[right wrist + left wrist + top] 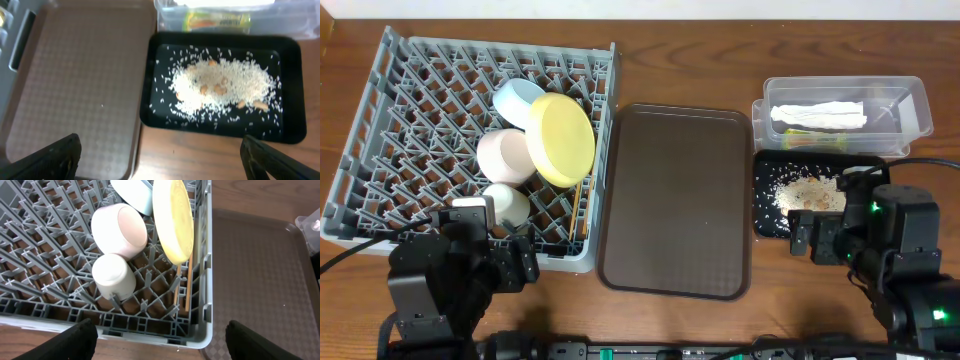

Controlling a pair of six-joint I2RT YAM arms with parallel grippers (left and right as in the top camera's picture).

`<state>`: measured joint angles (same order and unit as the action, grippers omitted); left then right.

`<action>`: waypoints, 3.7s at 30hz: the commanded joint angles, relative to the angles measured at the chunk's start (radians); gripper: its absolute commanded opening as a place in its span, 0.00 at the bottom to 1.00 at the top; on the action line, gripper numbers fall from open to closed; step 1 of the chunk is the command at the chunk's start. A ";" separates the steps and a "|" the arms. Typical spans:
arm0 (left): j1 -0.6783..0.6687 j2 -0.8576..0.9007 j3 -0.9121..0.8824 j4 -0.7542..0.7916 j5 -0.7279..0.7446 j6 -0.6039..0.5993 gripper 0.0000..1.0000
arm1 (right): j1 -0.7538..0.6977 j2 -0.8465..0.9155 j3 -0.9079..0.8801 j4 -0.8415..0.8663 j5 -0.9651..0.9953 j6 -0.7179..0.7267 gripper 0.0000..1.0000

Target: Sort waste into correct bins and load items into the dishwasher

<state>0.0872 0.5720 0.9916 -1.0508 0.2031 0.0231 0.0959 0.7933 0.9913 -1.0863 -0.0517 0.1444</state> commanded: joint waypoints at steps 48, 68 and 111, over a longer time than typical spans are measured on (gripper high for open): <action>0.002 -0.003 -0.006 -0.003 -0.003 0.006 0.85 | -0.056 -0.788 -0.861 1.107 0.017 -0.264 0.99; 0.002 -0.003 -0.006 -0.003 -0.003 0.006 0.85 | -0.058 -0.788 -0.986 1.042 -0.083 -0.351 0.99; 0.002 -0.003 -0.006 -0.003 -0.003 0.006 0.86 | -0.058 -0.788 -0.986 1.023 -0.087 -0.366 0.99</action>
<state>0.0872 0.5720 0.9897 -1.0512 0.2031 0.0231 0.0429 0.0120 0.0067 -0.0597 -0.1276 -0.2348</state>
